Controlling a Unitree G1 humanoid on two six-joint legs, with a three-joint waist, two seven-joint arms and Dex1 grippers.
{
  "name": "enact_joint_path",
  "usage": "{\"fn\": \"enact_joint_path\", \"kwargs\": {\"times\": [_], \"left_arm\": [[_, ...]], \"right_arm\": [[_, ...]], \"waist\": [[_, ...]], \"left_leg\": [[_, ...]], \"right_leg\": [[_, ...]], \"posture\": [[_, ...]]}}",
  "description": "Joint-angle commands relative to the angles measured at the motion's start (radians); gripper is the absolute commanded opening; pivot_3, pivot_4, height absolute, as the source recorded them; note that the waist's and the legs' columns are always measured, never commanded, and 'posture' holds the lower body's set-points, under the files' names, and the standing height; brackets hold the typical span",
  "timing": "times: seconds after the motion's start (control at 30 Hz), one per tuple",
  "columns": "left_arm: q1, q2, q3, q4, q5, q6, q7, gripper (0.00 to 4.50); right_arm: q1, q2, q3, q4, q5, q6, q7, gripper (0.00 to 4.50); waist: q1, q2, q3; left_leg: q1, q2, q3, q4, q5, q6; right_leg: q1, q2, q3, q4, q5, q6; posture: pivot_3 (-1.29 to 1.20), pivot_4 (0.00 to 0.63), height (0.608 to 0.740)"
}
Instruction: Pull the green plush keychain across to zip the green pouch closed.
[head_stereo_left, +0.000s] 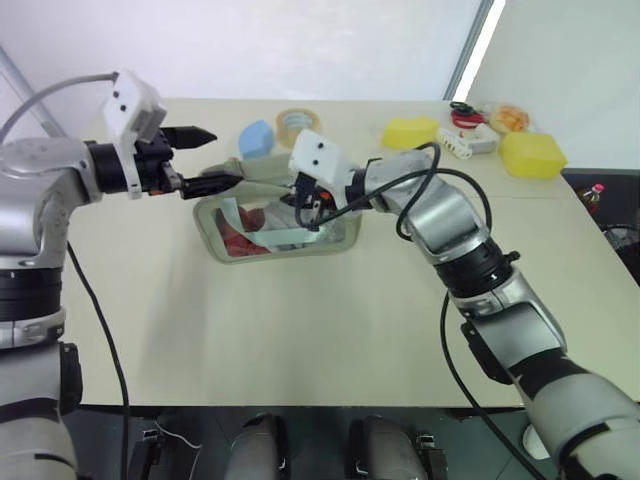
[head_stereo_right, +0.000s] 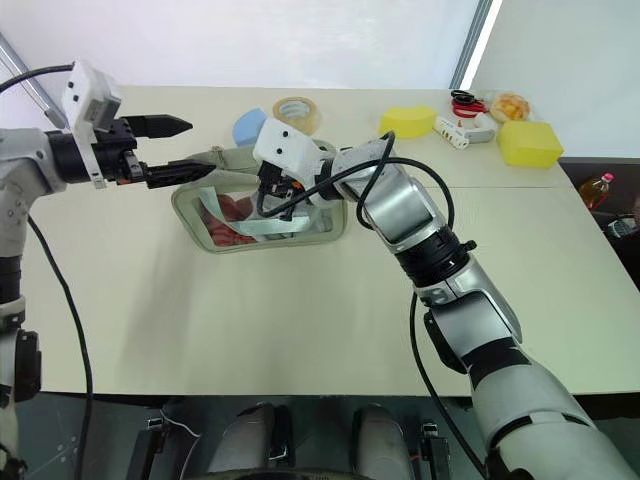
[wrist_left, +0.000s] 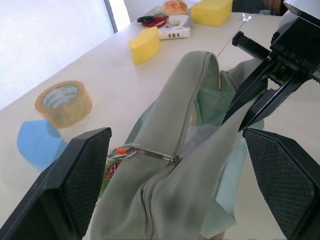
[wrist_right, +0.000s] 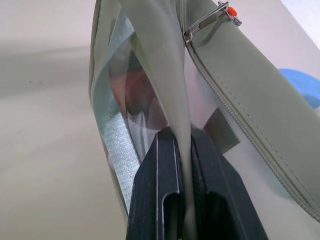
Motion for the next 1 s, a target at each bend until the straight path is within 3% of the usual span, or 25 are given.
{"fn": "enact_joint_path", "kwargs": {"times": [0.03,0.33,0.43,0.57,0.73,0.83,0.9,1.0], "left_arm": [[-0.028,0.0,0.002,0.004,-0.001,-0.029,-0.004,4.5],[-0.042,-0.017,-0.014,0.039,0.007,-0.057,-0.01,4.5],[-0.048,-0.016,-0.019,0.049,0.006,-0.063,-0.013,4.5],[-0.057,-0.007,-0.019,0.075,0.01,-0.074,-0.022,4.5],[-0.094,0.023,-0.016,0.162,0.046,-0.118,-0.031,4.5],[-0.123,0.071,-0.01,0.25,0.075,-0.156,-0.051,4.5],[-0.137,0.08,-0.014,0.302,0.092,-0.189,-0.056,4.5],[-0.168,0.057,-0.031,0.38,0.121,-0.239,-0.046,4.5]], "right_arm": [[-0.016,-0.011,-0.001,-0.046,-0.028,0.082,-0.044,0.05],[0.035,-0.009,-0.021,-0.106,-0.001,0.185,-0.107,0.05],[0.05,0.011,-0.044,-0.13,0.02,0.208,-0.129,1.05],[0.029,-0.013,-0.135,-0.164,0.048,0.19,-0.151,3.05],[0.05,-0.241,-0.202,-0.261,0.078,0.196,-0.059,3.05],[0.155,-0.433,-0.24,-0.324,0.123,0.151,0.063,3.05],[0.201,-0.465,-0.235,-0.347,0.139,0.135,0.079,3.05],[0.216,-0.396,-0.218,-0.317,0.138,0.125,0.021,3.05]], "waist": [[0.0,0.0,0.0],[0.003,0.0,0.0],[0.0,0.0,0.0],[-0.001,0.0,0.0],[0.009,0.0,0.0],[0.005,-0.001,0.0],[-0.001,0.0,0.0],[-0.016,0.0,0.0]], "left_leg": [[0.0,0.0,0.0,0.0,0.0,0.0],[0.0,0.0,0.0,0.0,0.0,0.0],[0.0,0.0,0.0,0.0,0.0,0.0],[0.0,0.0,0.0,0.0,0.0,0.0],[-0.001,-0.001,0.0,0.0,-0.001,0.001],[-0.001,-0.001,0.0,-0.001,-0.001,0.001],[0.0,-0.001,0.001,-0.001,-0.001,0.001],[0.002,0.0,0.002,-0.002,0.0,0.0]], "right_leg": [[0.0,0.0,0.0,0.0,0.0,0.0],[0.0,0.0,0.0,0.0,0.0,0.0],[0.0,0.0,0.0,0.0,0.0,0.0],[0.0,0.0,0.0,0.0,0.0,0.0],[0.0,0.0,0.0,-0.003,0.0,0.0],[0.0,0.0,0.0,-0.004,0.0,0.0],[0.0,0.0,0.0,-0.005,0.0,0.0],[0.0,0.0,0.0,-0.004,0.0,0.0]], "posture": [[0.0,0.15,0.74],[0.0,0.15,0.74],[0.0,0.15,0.74],[0.0,0.15,0.74],[0.0,0.15,0.74],[0.0,0.15,0.74],[0.0,0.15,0.74],[0.0,0.15,0.74]]}}
